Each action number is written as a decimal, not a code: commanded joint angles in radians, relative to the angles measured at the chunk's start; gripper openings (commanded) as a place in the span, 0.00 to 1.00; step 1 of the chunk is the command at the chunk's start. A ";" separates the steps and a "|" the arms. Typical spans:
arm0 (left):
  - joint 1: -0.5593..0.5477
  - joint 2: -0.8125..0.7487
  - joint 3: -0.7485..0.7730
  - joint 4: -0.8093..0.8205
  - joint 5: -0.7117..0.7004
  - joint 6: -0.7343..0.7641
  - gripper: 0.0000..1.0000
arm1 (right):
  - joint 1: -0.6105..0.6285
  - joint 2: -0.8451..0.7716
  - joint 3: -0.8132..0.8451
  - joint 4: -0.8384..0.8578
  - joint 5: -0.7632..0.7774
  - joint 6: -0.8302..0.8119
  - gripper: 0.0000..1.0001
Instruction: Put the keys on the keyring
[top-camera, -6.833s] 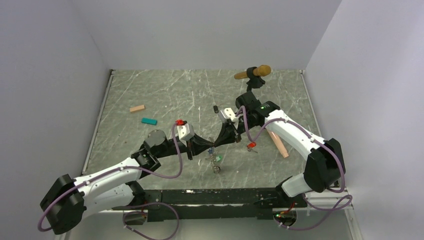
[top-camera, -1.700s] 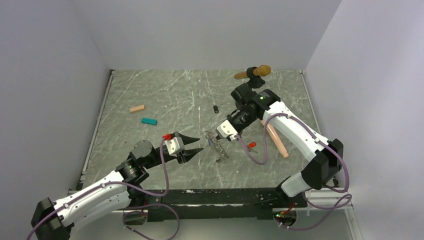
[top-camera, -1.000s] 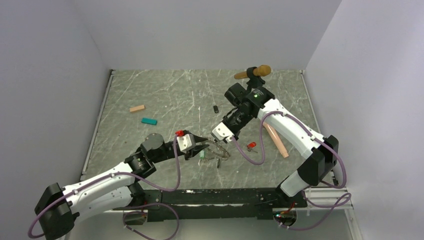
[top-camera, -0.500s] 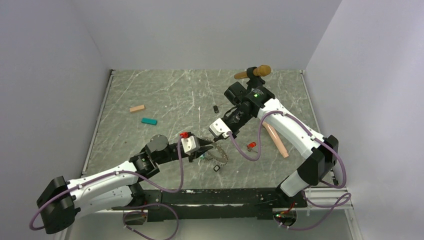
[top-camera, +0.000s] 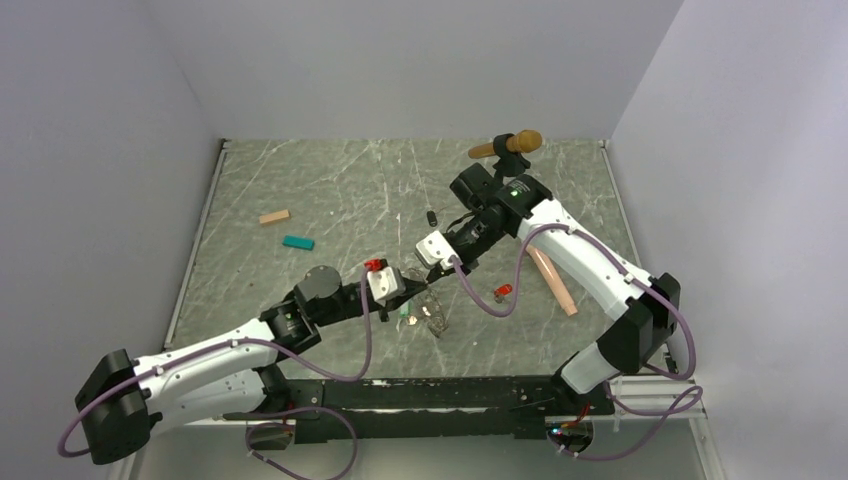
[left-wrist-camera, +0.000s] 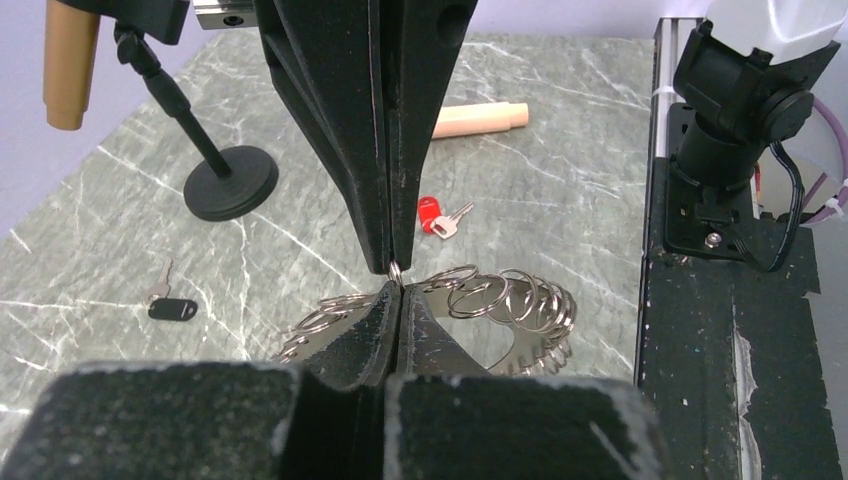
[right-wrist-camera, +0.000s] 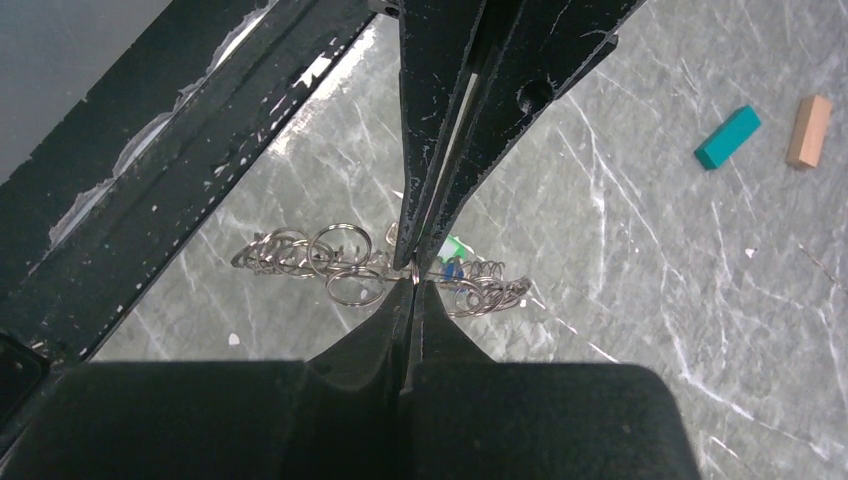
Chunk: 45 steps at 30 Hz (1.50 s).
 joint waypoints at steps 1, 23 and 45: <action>-0.009 -0.013 0.073 -0.077 -0.035 -0.011 0.00 | 0.005 -0.052 -0.013 0.090 -0.069 0.090 0.01; -0.009 0.169 0.604 -0.912 0.060 0.085 0.00 | -0.064 -0.161 -0.225 0.326 -0.275 0.434 0.34; -0.008 0.206 0.645 -0.906 0.025 0.033 0.00 | -0.068 -0.168 -0.343 0.515 -0.315 0.594 0.29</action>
